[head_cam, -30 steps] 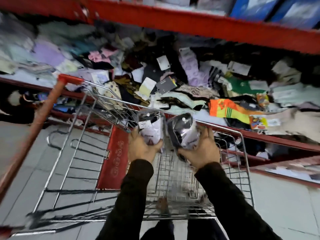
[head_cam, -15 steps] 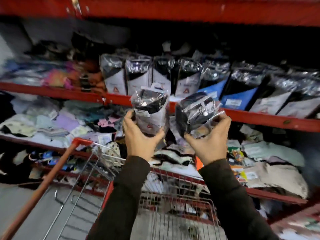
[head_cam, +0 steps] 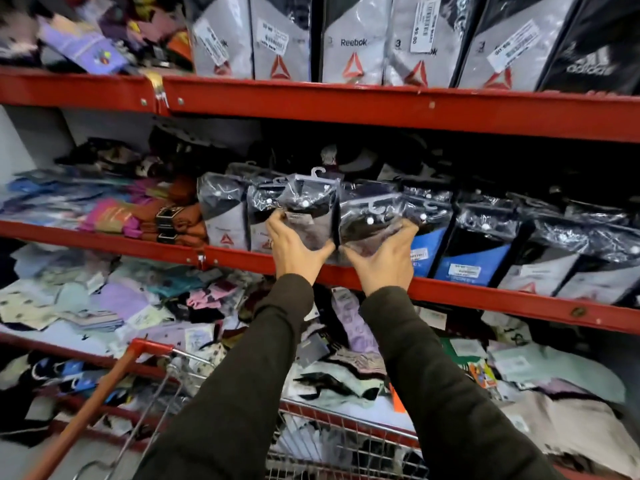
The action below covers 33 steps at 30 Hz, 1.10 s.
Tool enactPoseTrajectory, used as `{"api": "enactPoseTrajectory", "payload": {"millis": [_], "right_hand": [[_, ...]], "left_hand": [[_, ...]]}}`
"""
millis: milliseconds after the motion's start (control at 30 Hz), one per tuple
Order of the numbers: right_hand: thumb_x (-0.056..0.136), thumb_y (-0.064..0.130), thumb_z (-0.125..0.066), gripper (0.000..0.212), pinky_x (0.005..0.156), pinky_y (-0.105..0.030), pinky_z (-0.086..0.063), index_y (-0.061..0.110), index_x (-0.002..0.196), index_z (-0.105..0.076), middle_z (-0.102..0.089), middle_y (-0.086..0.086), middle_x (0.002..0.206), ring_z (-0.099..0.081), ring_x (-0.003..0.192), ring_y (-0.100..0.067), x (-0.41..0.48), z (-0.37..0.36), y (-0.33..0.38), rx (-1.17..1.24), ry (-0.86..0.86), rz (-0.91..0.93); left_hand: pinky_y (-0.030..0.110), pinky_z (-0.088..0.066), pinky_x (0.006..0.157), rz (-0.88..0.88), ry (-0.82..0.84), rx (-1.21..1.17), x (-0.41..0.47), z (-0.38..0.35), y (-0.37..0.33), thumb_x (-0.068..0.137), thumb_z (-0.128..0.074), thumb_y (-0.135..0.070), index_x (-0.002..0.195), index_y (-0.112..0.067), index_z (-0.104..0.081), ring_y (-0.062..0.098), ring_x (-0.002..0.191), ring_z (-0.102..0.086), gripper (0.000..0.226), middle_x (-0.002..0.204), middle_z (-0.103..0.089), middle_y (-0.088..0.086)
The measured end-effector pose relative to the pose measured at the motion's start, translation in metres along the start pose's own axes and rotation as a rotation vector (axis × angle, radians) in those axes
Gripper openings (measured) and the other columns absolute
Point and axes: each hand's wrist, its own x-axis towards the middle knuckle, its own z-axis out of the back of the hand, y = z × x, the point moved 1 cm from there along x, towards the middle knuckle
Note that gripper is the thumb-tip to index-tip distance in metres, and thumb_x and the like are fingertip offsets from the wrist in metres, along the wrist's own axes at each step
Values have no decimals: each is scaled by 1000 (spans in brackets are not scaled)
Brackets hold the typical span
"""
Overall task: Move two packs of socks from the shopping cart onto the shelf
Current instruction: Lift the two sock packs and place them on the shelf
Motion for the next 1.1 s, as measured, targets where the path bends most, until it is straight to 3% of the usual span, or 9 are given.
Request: {"api": "enactPoseTrajectory", "payload": {"millis": [67,200,300,400,533,667,800,933,1100], "right_hand": [[62,48,-90,103,85,-35,-53,4,132,-29,-50,-17,130,-57,121,-33,-1,-5,-3,-6,17,-14],[76,41,-83,85,71,-34,-56,4,135,-34,-44,-11,131,-63,109,-26,-7,-7,-8,-80,54,44],[88,28,-71,69,82,-39,-58,0,140,-34,-40,-15,138,-62,112,-29,-10,-4,-5,-168,56,63],[84,18,-71,72,103,-44,-46,3,145,-34,-35,-18,144,-45,127,-32,-11,6,-1,-155,-37,51],[77,10,-69,89,121,-40,-20,5,153,-23,-28,-16,152,-29,143,-29,3,27,9,-10,-93,271],[73,9,-63,96,127,-42,-3,2,156,-15,-21,-14,162,-14,153,-30,36,28,29,-252,133,518],[79,32,-73,102,126,-47,-2,3,156,-13,-22,-14,162,-16,152,-30,59,13,30,-578,444,537],[81,24,-72,87,125,-44,-12,7,152,-24,-35,-11,152,-29,145,-28,63,8,25,-660,413,605],[80,20,-72,84,125,-43,-14,7,151,-28,-38,-11,149,-32,143,-29,63,9,16,-609,419,674]], "left_hand": [[18,-31,101,24,51,65,1,-6,6,65,-92,-30,138,2,-30,31,131,-42,101,140,-40,20],[33,-42,104,24,88,237,-2,-11,12,64,-90,-42,139,2,-33,33,127,-48,104,135,-44,17],[37,-50,96,3,100,330,-6,-7,12,64,-88,-51,143,-2,-31,33,120,-58,109,138,-46,16],[40,-50,102,-29,110,412,-14,-1,15,61,-88,-57,152,-5,-21,32,127,-54,124,148,-37,18],[43,-39,113,-266,-49,466,-21,13,11,64,-83,-59,157,-7,-7,31,144,-31,131,162,-13,19],[50,-9,127,-561,166,651,8,19,-10,70,-68,-59,159,-9,1,33,156,-2,123,167,5,16],[47,-3,128,-661,381,923,41,9,-27,71,-79,-44,159,-7,-1,28,156,-5,123,168,-5,11],[39,-7,129,-668,445,914,52,4,-27,69,-86,-43,157,-10,-15,24,153,-19,118,163,-24,8],[37,-10,128,-687,417,895,49,4,-23,66,-89,-46,155,-10,-21,24,150,-26,118,160,-32,8]]}}
